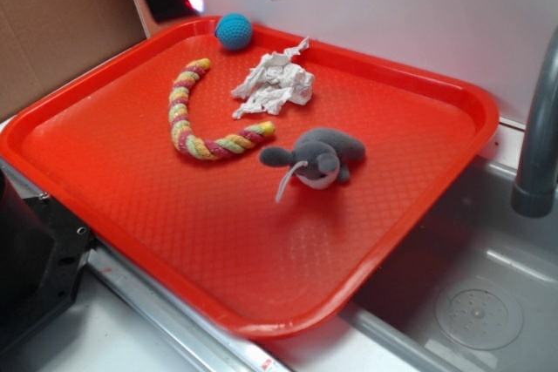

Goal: Grab the gray animal.

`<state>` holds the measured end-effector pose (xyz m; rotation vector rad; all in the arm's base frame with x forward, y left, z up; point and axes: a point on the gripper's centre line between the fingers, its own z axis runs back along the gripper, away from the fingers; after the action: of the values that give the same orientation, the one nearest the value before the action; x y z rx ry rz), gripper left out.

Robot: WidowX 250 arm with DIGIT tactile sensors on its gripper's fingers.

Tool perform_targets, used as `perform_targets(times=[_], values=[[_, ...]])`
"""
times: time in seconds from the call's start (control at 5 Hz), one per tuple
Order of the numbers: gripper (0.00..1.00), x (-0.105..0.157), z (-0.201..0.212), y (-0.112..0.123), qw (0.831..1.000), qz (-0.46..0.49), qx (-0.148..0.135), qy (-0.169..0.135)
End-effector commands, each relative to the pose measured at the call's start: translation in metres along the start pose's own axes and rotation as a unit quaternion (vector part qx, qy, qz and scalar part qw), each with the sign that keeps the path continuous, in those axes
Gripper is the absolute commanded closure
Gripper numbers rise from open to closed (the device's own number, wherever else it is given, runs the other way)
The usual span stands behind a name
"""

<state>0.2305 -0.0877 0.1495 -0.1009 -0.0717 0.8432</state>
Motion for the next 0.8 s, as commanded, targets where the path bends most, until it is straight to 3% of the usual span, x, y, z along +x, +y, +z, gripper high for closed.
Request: perform_targets(times=[0.0,0.4,0.6], values=[[0.00,0.002,-0.052,-0.015,1.000,0.004,0.013,-0.018],[0.00,0.004,-0.106,-0.009,0.998,-0.003,0.053,-0.019],[0.00,-0.005,-0.119,-0.010,0.999,-0.023,0.043,0.008]])
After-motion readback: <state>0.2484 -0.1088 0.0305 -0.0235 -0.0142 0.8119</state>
